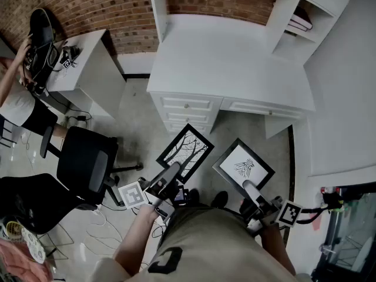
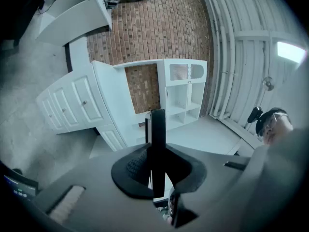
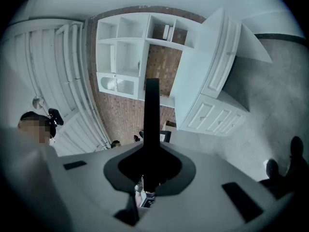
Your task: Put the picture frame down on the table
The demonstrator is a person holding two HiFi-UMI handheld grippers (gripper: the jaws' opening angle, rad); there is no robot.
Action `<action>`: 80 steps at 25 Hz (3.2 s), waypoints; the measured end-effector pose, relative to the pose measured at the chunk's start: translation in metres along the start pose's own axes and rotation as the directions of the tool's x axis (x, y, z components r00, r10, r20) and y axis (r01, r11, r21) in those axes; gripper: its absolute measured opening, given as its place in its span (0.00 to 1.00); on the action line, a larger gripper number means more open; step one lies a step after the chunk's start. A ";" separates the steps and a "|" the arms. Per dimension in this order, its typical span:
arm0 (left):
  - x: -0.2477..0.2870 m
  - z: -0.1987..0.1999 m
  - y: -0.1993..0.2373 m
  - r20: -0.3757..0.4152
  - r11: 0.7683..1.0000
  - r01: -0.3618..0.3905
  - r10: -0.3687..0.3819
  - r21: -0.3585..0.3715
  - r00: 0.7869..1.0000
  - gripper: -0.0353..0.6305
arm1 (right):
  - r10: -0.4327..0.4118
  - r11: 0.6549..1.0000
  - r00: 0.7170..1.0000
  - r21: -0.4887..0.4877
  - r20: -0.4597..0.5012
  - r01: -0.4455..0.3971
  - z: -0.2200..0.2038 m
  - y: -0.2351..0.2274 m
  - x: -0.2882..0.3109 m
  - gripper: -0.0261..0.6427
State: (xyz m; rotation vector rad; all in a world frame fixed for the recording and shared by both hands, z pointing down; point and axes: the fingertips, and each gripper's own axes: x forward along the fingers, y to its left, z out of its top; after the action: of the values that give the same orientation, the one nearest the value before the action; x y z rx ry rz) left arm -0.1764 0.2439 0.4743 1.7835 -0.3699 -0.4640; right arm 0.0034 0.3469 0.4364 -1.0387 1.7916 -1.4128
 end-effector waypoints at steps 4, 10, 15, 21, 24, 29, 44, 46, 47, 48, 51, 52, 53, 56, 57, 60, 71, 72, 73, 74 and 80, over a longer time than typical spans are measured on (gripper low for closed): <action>-0.005 -0.011 -0.008 0.001 1.000 -0.011 0.011 -0.003 1.000 0.12 | -0.008 1.000 1.000 0.020 -0.007 0.008 -0.003 0.002 -0.007 0.07; 0.010 -0.033 -0.013 0.025 1.000 -0.024 0.024 -0.003 0.999 0.12 | 0.017 0.999 0.999 0.037 -0.050 -0.015 0.014 -0.002 -0.017 0.07; 0.007 -0.033 -0.023 0.066 0.999 -0.030 0.028 0.017 0.997 0.12 | 0.052 0.999 0.992 0.021 -0.111 -0.050 0.016 0.005 -0.006 0.07; -0.004 -0.031 -0.036 0.139 0.998 -0.050 0.043 0.045 0.989 0.12 | 0.088 0.996 0.977 0.021 -0.195 -0.085 0.013 0.008 0.004 0.07; -0.011 -0.027 -0.041 0.180 0.995 -0.073 0.061 0.061 0.982 0.12 | 0.106 0.994 0.964 0.010 -0.242 -0.107 0.014 0.010 0.013 0.07; -0.010 -0.029 -0.050 0.213 0.993 -0.072 0.051 0.090 0.976 0.12 | 0.117 0.993 0.950 0.010 -0.289 -0.119 0.015 0.009 0.012 0.07; 0.034 -0.056 -0.053 0.217 0.988 -0.105 0.079 0.109 0.973 0.12 | 0.122 0.993 0.956 0.036 -0.267 -0.116 0.055 -0.006 -0.019 0.07; 0.040 -0.062 -0.051 0.225 0.989 -0.120 0.097 0.091 0.969 0.12 | 0.116 0.993 0.957 0.048 -0.264 -0.107 0.061 -0.009 -0.025 0.07; 0.044 -0.065 -0.051 0.230 0.989 -0.125 0.103 0.084 0.968 0.12 | 0.110 0.994 0.958 0.055 -0.263 -0.099 0.064 -0.012 -0.029 0.07; 0.049 -0.068 -0.052 0.234 0.988 -0.130 0.108 0.079 0.966 0.12 | 0.105 0.994 0.959 0.062 -0.262 -0.092 0.068 -0.014 -0.034 0.07; 0.057 -0.077 -0.056 0.255 0.989 -0.126 0.101 0.083 0.962 0.12 | 0.107 0.993 0.957 0.079 -0.270 -0.089 0.076 -0.017 -0.042 0.07; 0.058 -0.079 -0.059 0.264 0.989 -0.122 0.095 0.088 0.960 0.12 | 0.111 0.992 0.955 0.081 -0.275 -0.092 0.076 -0.018 -0.044 0.07; 0.059 -0.080 -0.062 0.273 0.989 -0.119 0.089 0.093 0.958 0.12 | 0.116 0.992 0.952 0.083 -0.284 -0.096 0.076 -0.019 -0.045 0.07; 0.055 -0.083 -0.068 0.299 0.985 -0.136 0.100 0.104 0.949 0.12 | 0.128 0.990 0.938 0.091 -0.322 -0.104 0.071 -0.022 -0.044 0.07; 0.054 -0.084 -0.068 0.306 0.984 -0.145 0.107 0.105 0.946 0.12 | 0.132 0.990 0.932 0.095 -0.338 -0.106 0.069 -0.023 -0.043 0.07; 0.048 -0.086 -0.066 0.325 0.981 -0.166 0.125 0.101 0.938 0.12 | 0.147 0.988 0.914 0.108 -0.377 -0.114 0.062 -0.023 -0.039 0.07; 0.054 -0.048 -0.043 0.355 0.991 -0.122 0.092 0.063 0.930 0.12 | 0.098 0.995 0.922 0.049 -0.374 -0.085 0.070 -0.036 -0.013 0.07; 0.057 -0.042 -0.039 0.350 0.991 -0.119 0.091 0.058 0.932 0.12 | 0.088 0.996 0.927 0.047 -0.363 -0.076 0.073 -0.037 -0.009 0.07; 0.060 -0.035 -0.036 0.344 0.992 -0.116 0.090 0.055 0.935 0.12 | 0.078 0.997 0.934 0.043 -0.349 -0.067 0.077 -0.038 -0.005 0.07; 0.062 -0.027 -0.034 0.337 0.992 -0.110 0.085 0.054 0.938 0.12 | 0.068 0.998 0.940 0.037 -0.333 -0.059 0.081 -0.039 0.000 0.07; 0.074 0.023 -0.027 0.302 0.996 -0.069 0.049 0.055 0.952 0.12 | 0.037 0.999 0.961 0.002 -0.273 -0.038 0.095 -0.037 0.041 0.07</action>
State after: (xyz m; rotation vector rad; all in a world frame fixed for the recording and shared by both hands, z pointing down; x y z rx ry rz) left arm -0.1234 0.1964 0.4346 1.7608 -0.6562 -0.6911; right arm 0.0704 0.2615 0.4502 -0.8374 1.9965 -1.5931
